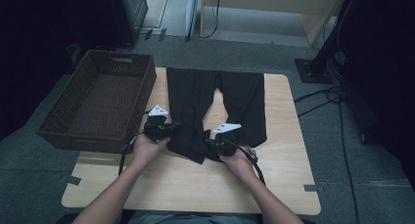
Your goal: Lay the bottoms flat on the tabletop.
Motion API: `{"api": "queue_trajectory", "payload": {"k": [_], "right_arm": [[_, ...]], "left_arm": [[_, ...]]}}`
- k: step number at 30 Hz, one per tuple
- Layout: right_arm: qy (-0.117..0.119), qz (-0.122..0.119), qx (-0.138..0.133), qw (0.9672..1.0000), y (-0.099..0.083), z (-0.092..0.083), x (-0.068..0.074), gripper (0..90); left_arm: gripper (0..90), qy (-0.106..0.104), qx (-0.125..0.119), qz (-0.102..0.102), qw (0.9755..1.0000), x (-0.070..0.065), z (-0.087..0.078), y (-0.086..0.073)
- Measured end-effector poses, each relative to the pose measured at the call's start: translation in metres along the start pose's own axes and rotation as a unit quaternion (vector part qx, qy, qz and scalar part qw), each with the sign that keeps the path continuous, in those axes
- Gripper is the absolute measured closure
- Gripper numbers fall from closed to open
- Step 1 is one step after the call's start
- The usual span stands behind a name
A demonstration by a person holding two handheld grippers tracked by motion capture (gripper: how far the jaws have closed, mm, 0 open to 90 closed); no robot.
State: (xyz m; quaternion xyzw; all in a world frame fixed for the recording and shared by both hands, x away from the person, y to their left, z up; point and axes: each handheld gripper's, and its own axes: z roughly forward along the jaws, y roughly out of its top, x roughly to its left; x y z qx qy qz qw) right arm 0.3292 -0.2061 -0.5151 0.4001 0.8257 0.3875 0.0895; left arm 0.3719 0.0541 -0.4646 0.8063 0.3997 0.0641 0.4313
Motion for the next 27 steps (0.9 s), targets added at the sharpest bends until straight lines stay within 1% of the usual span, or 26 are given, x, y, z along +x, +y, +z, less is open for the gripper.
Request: {"api": "queue_trajectory", "payload": {"k": [3, 4, 5, 6, 7, 9, 10, 11, 12, 13, 14, 15, 16, 17, 18, 19, 20, 21, 22, 23, 24, 25, 26, 27], "right_arm": [[0.014, -0.002, 0.004, 0.9999, -0.007, -0.006, 0.009, 89.6], [0.019, -0.004, 0.008, 0.9998, -0.009, -0.007, 0.013, 89.6], [0.023, -0.014, 0.011, 0.9996, -0.012, -0.009, 0.019, 89.6], [0.028, -0.019, 0.015, 0.9993, -0.014, -0.011, 0.023, 89.6], [0.034, -0.024, 0.023, 0.9989, -0.015, -0.013, 0.028, 89.5], [0.05, -0.024, 0.037, 0.9978, -0.018, -0.017, 0.033, 89.4], [0.071, -0.021, 0.047, 0.9961, -0.02, -0.02, 0.036, 88.7], [0.087, -0.017, 0.057, 0.9944, -0.024, -0.024, 0.04, 86.9], [0.094, -0.019, 0.058, 0.9937, -0.025, -0.026, 0.042, 83.6], [0.102, -0.023, 0.054, 0.993, -0.026, -0.03, 0.044, 73.9], [0.102, -0.023, 0.042, 0.9936, -0.026, -0.033, 0.043, 67.4], [0.102, -0.019, 0.027, 0.9943, -0.024, -0.037, 0.042, 64.1], [0.092, -0.015, 0.003, 0.9957, -0.021, -0.043, 0.04, 60.7], [0.08, -0.018, -0.015, 0.9965, -0.019, -0.047, 0.037, 60.0], [0.067, -0.021, -0.024, 0.9972, -0.017, -0.05, 0.036, 60.8], [0.046, -0.021, -0.034, 0.9981, -0.015, -0.053, 0.032, 61.7], [0.031, -0.016, -0.042, 0.9985, -0.013, -0.055, 0.028, 62.4], [0.017, -0.006, -0.051, 0.9985, -0.012, -0.057, 0.021, 62.4], [0.008, 0.0, -0.055, 0.9985, -0.011, -0.056, 0.017, 62.2], [0.0, 0.01, -0.055, 0.9984, -0.009, -0.055, 0.011, 61.9], [-0.008, 0.018, -0.058, 0.9981, -0.006, -0.053, 0.006, 61.8], [-0.014, 0.019, -0.061, 0.9979, -0.004, -0.051, 0.004, 59.8], [-0.022, 0.014, -0.069, 0.9973, 0.0, -0.046, 0.002, 55.4], [-0.025, 0.015, -0.072, 0.997, 0.002, -0.042, 0.001, 50.8]], "left_arm": [[89.3, 0.003, 0.003, 0.002, 1.0, 0.0, 0.002, 0.009], [89.4, -0.001, 0.005, -0.003, 1.0, 0.001, 0.003, 0.011], [89.9, -0.008, 0.007, -0.012, 0.9999, 0.003, 0.005, 0.012], [90.0, -0.017, 0.009, -0.02, 0.9996, 0.004, 0.005, 0.013], [90.0, -0.02, 0.01, -0.019, 0.9996, 0.004, 0.005, 0.013], [90.0, -0.009, 0.01, -0.003, 0.9999, 0.002, 0.002, 0.013], [90.0, -0.007, 0.009, -0.002, 0.9999, 0.002, 0.001, 0.012], [90.0, -0.007, 0.009, -0.005, 0.9999, 0.003, 0.0, 0.011], [90.0, -0.008, 0.01, -0.009, 0.9999, 0.005, -0.001, 0.011], [90.0, -0.006, 0.011, -0.011, 0.9999, 0.007, -0.001, 0.011], [90.0, -0.004, 0.012, -0.012, 0.9998, 0.008, -0.001, 0.01], [90.0, -0.004, 0.015, -0.011, 0.9998, 0.008, -0.001, 0.01], [90.0, -0.002, 0.015, -0.012, 0.9998, 0.008, -0.001, 0.009], [90.0, -0.002, 0.017, -0.008, 0.9998, 0.007, -0.001, 0.009], [90.0, 0.0, 0.019, -0.005, 0.9998, 0.006, 0.0, 0.008], [90.0, 0.001, 0.021, -0.003, 0.9998, 0.006, 0.001, 0.007], [90.0, 0.001, 0.023, -0.002, 0.9997, 0.005, 0.001, 0.006], [90.0, 0.001, 0.022, -0.001, 0.9997, 0.005, 0.001, 0.006], [90.0, -0.002, 0.021, -0.002, 0.9998, 0.006, 0.0, 0.005], [90.0, -0.007, 0.016, -0.011, 0.9998, 0.006, -0.002, 0.006], [90.0, -0.009, 0.013, -0.012, 0.9998, 0.006, -0.003, 0.007], [90.0, -0.01, 0.006, -0.011, 0.9999, 0.005, -0.005, 0.009], [90.0, -0.011, 0.004, -0.011, 0.9999, 0.004, -0.005, 0.01], [90.0, -0.01, 0.002, -0.01, 0.9999, 0.003, -0.006, 0.013]]}}
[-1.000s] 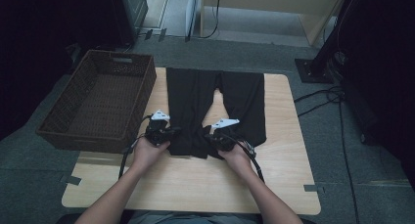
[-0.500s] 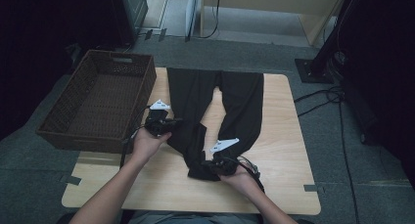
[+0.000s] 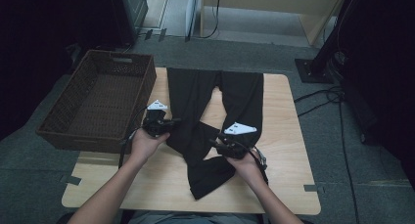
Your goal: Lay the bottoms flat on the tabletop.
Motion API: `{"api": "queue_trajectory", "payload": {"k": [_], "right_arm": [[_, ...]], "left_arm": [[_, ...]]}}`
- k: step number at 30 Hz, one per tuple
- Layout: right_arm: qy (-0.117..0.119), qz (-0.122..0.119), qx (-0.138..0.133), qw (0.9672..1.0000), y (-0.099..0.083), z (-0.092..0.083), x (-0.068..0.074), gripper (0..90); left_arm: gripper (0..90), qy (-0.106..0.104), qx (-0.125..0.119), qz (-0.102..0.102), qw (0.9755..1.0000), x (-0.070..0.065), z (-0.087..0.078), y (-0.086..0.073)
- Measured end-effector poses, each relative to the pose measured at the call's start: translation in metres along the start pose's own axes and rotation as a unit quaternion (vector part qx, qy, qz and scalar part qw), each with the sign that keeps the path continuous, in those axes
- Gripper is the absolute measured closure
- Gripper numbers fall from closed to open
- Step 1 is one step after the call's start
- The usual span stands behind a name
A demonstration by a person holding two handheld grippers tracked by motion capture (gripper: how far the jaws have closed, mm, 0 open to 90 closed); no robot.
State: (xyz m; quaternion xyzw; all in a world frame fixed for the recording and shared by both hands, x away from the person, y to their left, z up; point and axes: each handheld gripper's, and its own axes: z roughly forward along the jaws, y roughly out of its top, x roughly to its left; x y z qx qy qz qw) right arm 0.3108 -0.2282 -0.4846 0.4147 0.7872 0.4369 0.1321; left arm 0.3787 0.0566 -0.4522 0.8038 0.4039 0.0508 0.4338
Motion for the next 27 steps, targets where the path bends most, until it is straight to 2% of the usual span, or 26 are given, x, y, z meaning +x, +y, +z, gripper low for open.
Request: {"api": "queue_trajectory", "payload": {"k": [1, 4, 8, 10, 11, 12, 13, 14, 15, 17, 19, 21, 23, 25, 26, 27], "right_arm": [[-0.002, 0.002, -0.003, 1.0, 0.004, 0.009, -0.001, 45.7], [0.006, 0.007, 0.008, 0.9999, 0.011, 0.031, 0.003, 42.2], [-0.036, -0.035, 0.039, 0.998, 0.011, 0.059, 0.008, 48.6], [-0.03, -0.033, 0.057, 0.9974, 0.01, 0.067, 0.008, 53.3], [-0.03, -0.037, 0.055, 0.9974, 0.009, 0.068, 0.009, 57.6], [-0.034, -0.045, 0.056, 0.9969, 0.008, 0.068, 0.011, 70.1], [-0.033, -0.054, 0.06, 0.9962, 0.008, 0.067, 0.013, 77.3], [-0.026, -0.056, 0.061, 0.9962, 0.007, 0.066, 0.015, 84.7], [-0.017, -0.055, 0.067, 0.996, 0.006, 0.063, 0.018, 88.2], [-0.003, -0.061, 0.075, 0.9953, 0.002, 0.059, 0.024, 89.1], [0.026, -0.069, 0.081, 0.9939, -0.005, 0.051, 0.034, 89.3], [0.055, -0.093, 0.091, 0.99, -0.013, 0.042, 0.048, 89.4], [0.075, -0.102, 0.102, 0.9867, -0.019, 0.034, 0.059, 89.4], [0.105, -0.099, 0.113, 0.983, -0.027, 0.026, 0.071, 87.7], [0.113, -0.098, 0.116, 0.9819, -0.029, 0.023, 0.073, 82.5], [0.115, -0.097, 0.115, 0.9819, -0.031, 0.02, 0.075, 72.7]], "left_arm": [[90.0, -0.001, -0.001, 0.0, 1.0, 0.0, 0.0, 0.001], [90.0, -0.01, -0.006, -0.008, 0.9999, -0.002, -0.002, 0.004], [90.0, -0.022, -0.024, -0.016, 0.9994, -0.004, -0.009, 0.008], [90.0, -0.02, -0.032, -0.016, 0.9991, -0.005, -0.014, 0.011], [90.0, -0.018, -0.035, -0.014, 0.9991, -0.004, -0.016, 0.012], [90.0, -0.018, -0.038, -0.015, 0.999, -0.004, -0.017, 0.014], [90.0, -0.018, -0.039, -0.015, 0.9989, -0.004, -0.019, 0.016], [90.0, -0.016, -0.043, -0.013, 0.9989, -0.005, -0.02, 0.017], [90.0, -0.016, -0.048, -0.012, 0.9986, -0.006, -0.021, 0.019], [90.0, -0.011, -0.052, -0.005, 0.9985, -0.007, -0.024, 0.023], [90.0, -0.014, -0.054, -0.007, 0.9984, -0.007, -0.025, 0.025], [90.0, -0.014, -0.053, -0.006, 0.9985, -0.006, -0.024, 0.027], [90.0, -0.014, -0.052, -0.006, 0.9986, -0.007, -0.023, 0.028], [90.0, -0.012, -0.048, -0.002, 0.9988, -0.009, -0.021, 0.028], [90.0, -0.013, -0.045, -0.002, 0.9989, -0.009, -0.02, 0.027], [90.0, -0.013, -0.041, 0.001, 0.9991, -0.01, -0.019, 0.027]]}}
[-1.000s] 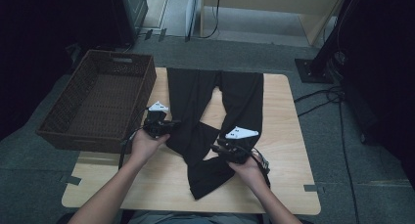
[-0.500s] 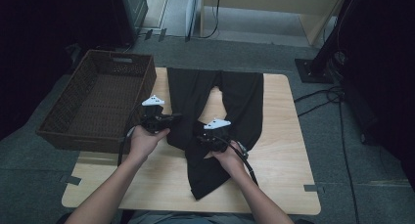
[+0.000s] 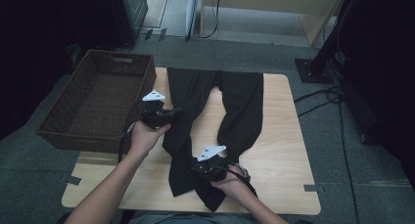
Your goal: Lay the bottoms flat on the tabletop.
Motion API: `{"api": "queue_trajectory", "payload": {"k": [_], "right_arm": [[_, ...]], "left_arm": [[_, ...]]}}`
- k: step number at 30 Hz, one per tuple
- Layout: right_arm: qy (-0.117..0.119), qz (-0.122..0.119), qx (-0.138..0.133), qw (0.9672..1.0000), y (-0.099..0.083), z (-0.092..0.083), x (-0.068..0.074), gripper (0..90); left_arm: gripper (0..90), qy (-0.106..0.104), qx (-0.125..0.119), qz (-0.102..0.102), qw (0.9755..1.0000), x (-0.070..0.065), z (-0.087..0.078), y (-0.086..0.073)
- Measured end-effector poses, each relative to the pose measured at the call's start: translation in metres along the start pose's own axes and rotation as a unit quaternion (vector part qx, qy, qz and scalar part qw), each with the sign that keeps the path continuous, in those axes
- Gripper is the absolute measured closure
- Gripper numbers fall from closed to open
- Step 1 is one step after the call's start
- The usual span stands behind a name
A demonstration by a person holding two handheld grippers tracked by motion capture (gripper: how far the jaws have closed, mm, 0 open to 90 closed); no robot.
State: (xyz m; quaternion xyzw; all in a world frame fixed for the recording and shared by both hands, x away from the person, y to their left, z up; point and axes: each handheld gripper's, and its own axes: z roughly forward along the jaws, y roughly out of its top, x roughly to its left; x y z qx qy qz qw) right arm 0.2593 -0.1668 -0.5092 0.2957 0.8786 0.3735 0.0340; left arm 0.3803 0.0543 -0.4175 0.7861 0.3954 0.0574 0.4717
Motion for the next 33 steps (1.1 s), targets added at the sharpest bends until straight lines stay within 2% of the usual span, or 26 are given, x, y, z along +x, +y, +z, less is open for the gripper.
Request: {"api": "queue_trajectory", "payload": {"k": [2, 3, 6, 8, 10, 12, 13, 15, 17, 20, 21, 24, 25, 26, 28, 29, 30, 32, 33], "right_arm": [[-0.004, 0.008, -0.009, 0.9999, -0.001, -0.006, -0.001, 63.6], [-0.011, 0.015, -0.025, 0.9995, 0.0, -0.009, -0.004, 59.5], [-0.032, 0.039, -0.068, 0.9964, 0.005, -0.018, -0.016, 55.6], [-0.053, 0.039, -0.074, 0.9951, 0.009, -0.019, -0.023, 53.4], [-0.087, 0.032, -0.081, 0.9924, 0.01, -0.019, -0.033, 52.1], [-0.129, 0.042, -0.093, 0.9865, 0.011, -0.025, -0.047, 51.1], [-0.152, 0.054, -0.107, 0.9811, 0.01, -0.031, -0.058, 50.9], [-0.189, 0.079, -0.116, 0.9718, 0.009, -0.043, -0.077, 47.8], [-0.212, 0.106, -0.115, 0.9647, 0.007, -0.049, -0.098, 44.1], [-0.219, 0.151, -0.09, 0.9598, 0.0, -0.045, -0.123, 41.6], [-0.221, 0.157, -0.084, 0.9589, -0.001, -0.043, -0.127, 41.5], [-0.214, 0.169, -0.063, 0.96, -0.005, -0.033, -0.13, 41.7], [-0.214, 0.164, -0.052, 0.9614, -0.005, -0.029, -0.129, 42.0], [-0.218, 0.16, -0.049, 0.9616, -0.005, -0.027, -0.128, 42.1], [-0.231, 0.144, -0.043, 0.9613, -0.005, -0.026, -0.125, 48.2], [-0.229, 0.143, -0.045, 0.9618, -0.006, -0.026, -0.124, 53.7], [-0.227, 0.139, -0.047, 0.9626, -0.007, -0.027, -0.123, 64.4], [-0.223, 0.132, -0.051, 0.9645, -0.009, -0.028, -0.121, 79.4], [-0.22, 0.131, -0.049, 0.9655, -0.009, -0.028, -0.12, 85.2]], "left_arm": [[90.0, -0.001, 0.006, 0.0, 1.0, -0.001, 0.002, -0.001], [90.0, -0.001, 0.007, 0.002, 1.0, -0.002, 0.004, -0.001], [90.0, -0.003, 0.013, 0.004, 0.9999, -0.003, 0.008, -0.001], [90.0, -0.007, 0.013, 0.004, 0.9999, -0.004, 0.011, -0.001], [90.0, -0.006, 0.019, 0.005, 0.9998, -0.004, 0.013, -0.003], [90.0, 0.002, 0.023, 0.012, 0.9997, -0.003, 0.012, -0.007], [90.0, 0.009, 0.025, 0.02, 0.9994, -0.003, 0.012, -0.01], [90.0, 0.016, 0.034, 0.026, 0.999, -0.001, 0.012, -0.016], [90.0, 0.012, 0.038, 0.014, 0.9991, 0.001, 0.015, -0.021], [90.0, 0.009, 0.04, 0.0, 0.9992, 0.002, 0.023, -0.029], [90.0, 0.015, 0.036, -0.002, 0.9992, 0.003, 0.025, -0.03], [90.0, 0.03, 0.02, -0.009, 0.9993, 0.009, 0.024, -0.024], [90.0, 0.034, 0.016, -0.01, 0.9993, 0.011, 0.022, -0.019], [90.0, 0.041, 0.012, -0.01, 0.999, 0.013, 0.02, -0.013], [89.9, 0.046, 0.006, -0.009, 0.9989, 0.015, 0.016, -0.006], [89.3, 0.05, 0.001, -0.012, 0.9987, 0.016, 0.014, -0.004], [87.5, 0.051, 0.003, -0.012, 0.9986, 0.017, 0.013, -0.003], [78.0, 0.057, 0.0, -0.011, 0.9983, 0.017, 0.009, -0.003], [76.9, 0.056, 0.001, -0.009, 0.9984, 0.016, 0.006, -0.004]]}}
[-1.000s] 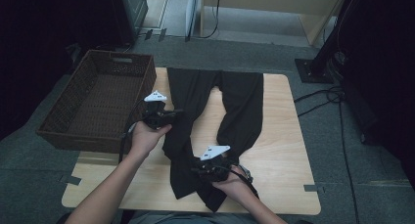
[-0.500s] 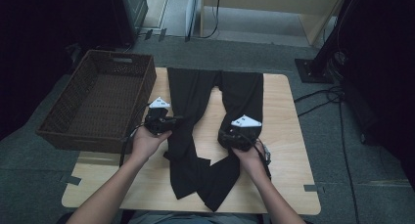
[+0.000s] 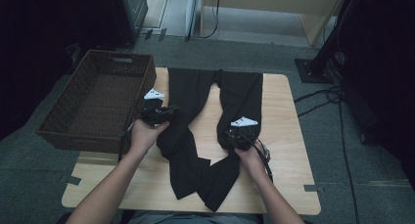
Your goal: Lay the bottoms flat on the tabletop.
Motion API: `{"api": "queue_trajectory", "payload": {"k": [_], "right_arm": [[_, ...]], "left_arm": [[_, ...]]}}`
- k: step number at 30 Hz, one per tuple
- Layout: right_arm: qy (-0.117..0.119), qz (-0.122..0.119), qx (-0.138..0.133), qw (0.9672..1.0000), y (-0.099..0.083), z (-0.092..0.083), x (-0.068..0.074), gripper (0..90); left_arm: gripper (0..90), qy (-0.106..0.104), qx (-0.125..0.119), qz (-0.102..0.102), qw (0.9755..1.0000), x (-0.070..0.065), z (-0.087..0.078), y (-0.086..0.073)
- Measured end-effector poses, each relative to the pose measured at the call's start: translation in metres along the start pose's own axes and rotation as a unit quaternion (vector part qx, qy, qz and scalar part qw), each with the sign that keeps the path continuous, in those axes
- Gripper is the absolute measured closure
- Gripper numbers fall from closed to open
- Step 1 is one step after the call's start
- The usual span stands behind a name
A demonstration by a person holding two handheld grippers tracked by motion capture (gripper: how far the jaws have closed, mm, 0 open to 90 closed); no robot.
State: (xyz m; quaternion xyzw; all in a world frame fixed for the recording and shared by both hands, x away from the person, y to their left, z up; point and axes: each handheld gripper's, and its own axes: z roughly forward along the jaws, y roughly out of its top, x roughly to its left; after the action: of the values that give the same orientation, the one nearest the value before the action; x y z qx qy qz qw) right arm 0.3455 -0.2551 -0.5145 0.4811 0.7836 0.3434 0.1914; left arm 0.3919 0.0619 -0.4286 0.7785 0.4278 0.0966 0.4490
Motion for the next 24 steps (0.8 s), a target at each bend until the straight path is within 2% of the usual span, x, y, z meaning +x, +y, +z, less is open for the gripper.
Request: {"api": "queue_trajectory", "payload": {"k": [1, 3, 5, 7, 11, 13, 17, 21, 24], "right_arm": [[0.003, -0.005, -0.001, 1.0, -0.001, 0.0, 0.001, 89.1], [-0.002, -0.017, -0.003, 0.9999, -0.002, -0.001, 0.004, 89.8], [0.001, -0.017, -0.005, 0.9998, -0.003, -0.002, 0.005, 90.0], [0.009, -0.01, -0.009, 0.9999, -0.005, -0.002, 0.003, 90.0], [0.02, 0.003, -0.012, 0.9997, -0.007, -0.003, 0.001, 90.0], [0.023, 0.001, -0.017, 0.9996, -0.009, -0.004, 0.001, 90.0], [0.024, 0.01, -0.026, 0.9993, -0.012, -0.004, 0.001, 90.0], [0.02, 0.009, -0.027, 0.9994, -0.013, -0.004, 0.003, 89.9], [0.017, 0.007, -0.03, 0.9994, -0.013, -0.004, 0.003, 89.8]], "left_arm": [[75.3, 0.002, -0.001, 0.003, 1.0, -0.001, -0.002, -0.001], [68.9, 0.01, -0.002, 0.014, 0.9999, -0.006, -0.008, -0.006], [65.7, -0.008, 0.003, 0.012, 0.9999, -0.01, -0.012, -0.011], [61.7, -0.017, 0.021, 0.022, 0.9994, -0.019, -0.009, -0.019], [55.9, -0.027, 0.051, 0.015, 0.9982, -0.019, 0.012, -0.036], [51.0, -0.02, 0.07, 0.001, 0.9974, -0.015, 0.023, -0.04], [42.5, -0.008, 0.074, -0.006, 0.9972, -0.011, 0.037, -0.045], [39.2, -0.002, 0.083, -0.002, 0.9966, -0.006, 0.051, -0.051], [37.5, 0.009, 0.092, 0.018, 0.9956, -0.006, 0.058, -0.056]]}}
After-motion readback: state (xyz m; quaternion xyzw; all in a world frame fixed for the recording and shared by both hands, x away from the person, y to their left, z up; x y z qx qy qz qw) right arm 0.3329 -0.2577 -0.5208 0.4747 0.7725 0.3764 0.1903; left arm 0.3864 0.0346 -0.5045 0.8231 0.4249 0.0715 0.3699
